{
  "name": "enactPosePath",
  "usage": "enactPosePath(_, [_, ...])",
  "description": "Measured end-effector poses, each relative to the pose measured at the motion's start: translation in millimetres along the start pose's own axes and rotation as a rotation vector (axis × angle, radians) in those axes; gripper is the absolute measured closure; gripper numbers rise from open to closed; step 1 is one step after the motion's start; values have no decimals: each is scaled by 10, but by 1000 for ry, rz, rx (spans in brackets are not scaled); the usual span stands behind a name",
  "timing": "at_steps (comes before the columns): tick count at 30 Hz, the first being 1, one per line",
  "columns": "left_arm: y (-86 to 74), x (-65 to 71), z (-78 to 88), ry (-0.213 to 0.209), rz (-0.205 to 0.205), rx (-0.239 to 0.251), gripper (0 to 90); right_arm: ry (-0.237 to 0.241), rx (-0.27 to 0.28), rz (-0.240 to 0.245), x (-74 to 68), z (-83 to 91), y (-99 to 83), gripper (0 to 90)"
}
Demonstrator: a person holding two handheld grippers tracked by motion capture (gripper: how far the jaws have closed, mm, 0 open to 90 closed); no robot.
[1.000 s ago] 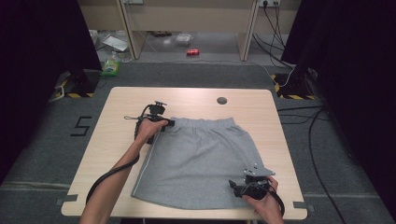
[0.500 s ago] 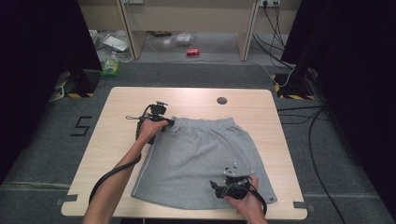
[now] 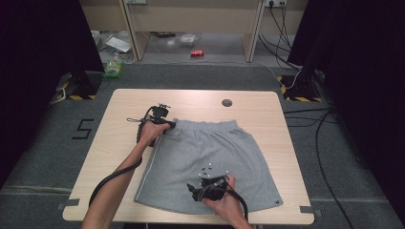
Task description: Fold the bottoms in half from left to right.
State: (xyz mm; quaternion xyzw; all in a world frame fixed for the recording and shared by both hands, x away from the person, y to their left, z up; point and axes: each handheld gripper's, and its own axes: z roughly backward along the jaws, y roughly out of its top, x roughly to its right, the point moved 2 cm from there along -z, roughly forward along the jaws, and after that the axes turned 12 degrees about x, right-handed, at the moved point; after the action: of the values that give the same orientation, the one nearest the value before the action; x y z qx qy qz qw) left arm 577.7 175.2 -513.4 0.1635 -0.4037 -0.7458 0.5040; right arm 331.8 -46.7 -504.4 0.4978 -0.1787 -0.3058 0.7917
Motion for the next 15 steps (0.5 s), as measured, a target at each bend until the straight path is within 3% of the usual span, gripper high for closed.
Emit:
enactPosePath(7, [-27, -143, 83, 35, -8, -4, 787, 43, 3, 17, -166, -155, 75, 225])
enactPosePath(12, [-60, -229, 116, 20, 35, 6, 783, 81, 5, 33, -323, -282, 157, 226])
enactPosePath(15, [-57, -216, 111, 26, 16, 4, 781, 121, 14, 25, -458, -375, 210, 226])
